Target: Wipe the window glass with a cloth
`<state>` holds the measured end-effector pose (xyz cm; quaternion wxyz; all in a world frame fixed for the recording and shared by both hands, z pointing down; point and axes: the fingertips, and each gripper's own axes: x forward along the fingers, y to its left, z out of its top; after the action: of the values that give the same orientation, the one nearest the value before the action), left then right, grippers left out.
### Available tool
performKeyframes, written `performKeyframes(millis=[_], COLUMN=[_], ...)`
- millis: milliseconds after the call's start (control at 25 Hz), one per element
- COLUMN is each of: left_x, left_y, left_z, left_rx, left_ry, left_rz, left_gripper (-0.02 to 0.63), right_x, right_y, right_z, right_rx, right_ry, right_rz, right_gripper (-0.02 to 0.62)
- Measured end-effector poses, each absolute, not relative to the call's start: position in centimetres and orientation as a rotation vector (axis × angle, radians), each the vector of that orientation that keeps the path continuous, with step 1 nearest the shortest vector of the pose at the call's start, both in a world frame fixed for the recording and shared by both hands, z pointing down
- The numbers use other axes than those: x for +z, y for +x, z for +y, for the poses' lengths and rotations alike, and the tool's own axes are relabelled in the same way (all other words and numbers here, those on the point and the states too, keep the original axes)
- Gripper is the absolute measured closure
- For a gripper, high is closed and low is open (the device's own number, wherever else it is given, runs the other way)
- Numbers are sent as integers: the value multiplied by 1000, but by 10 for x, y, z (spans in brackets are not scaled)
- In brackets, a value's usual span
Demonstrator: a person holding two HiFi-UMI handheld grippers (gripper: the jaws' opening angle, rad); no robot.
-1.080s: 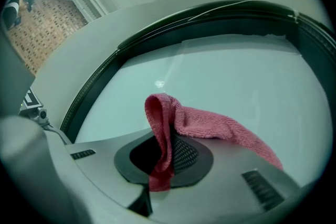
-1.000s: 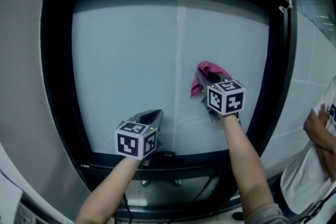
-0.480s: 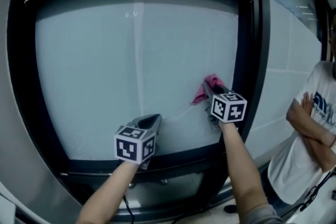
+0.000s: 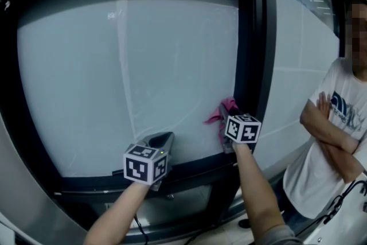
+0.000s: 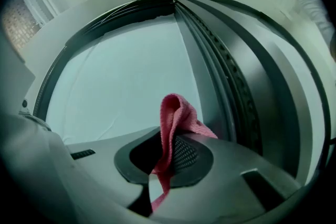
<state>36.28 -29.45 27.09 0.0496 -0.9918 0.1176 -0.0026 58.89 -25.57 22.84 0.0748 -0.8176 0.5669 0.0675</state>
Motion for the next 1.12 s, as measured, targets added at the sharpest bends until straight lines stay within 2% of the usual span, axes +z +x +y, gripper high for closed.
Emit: performKeyframes(millis=[360,800,1120], left_x=[289,280,267], left_y=[359,303,235], left_z=[-295,-317,-352], left_rx=[-30,1,50], left_ry=[-3056,-3052,-3018], left_rz=[410,545,712], left_gripper=[600,601,601], right_x=[240,164,131], right_y=[581,464,375], right_z=[-254,-291,-338], right_rx=[186,416,522], right_ry=[-2389,-2196,-2059], right_rz=[1764,2033,2182], right_gripper=[581,581,581])
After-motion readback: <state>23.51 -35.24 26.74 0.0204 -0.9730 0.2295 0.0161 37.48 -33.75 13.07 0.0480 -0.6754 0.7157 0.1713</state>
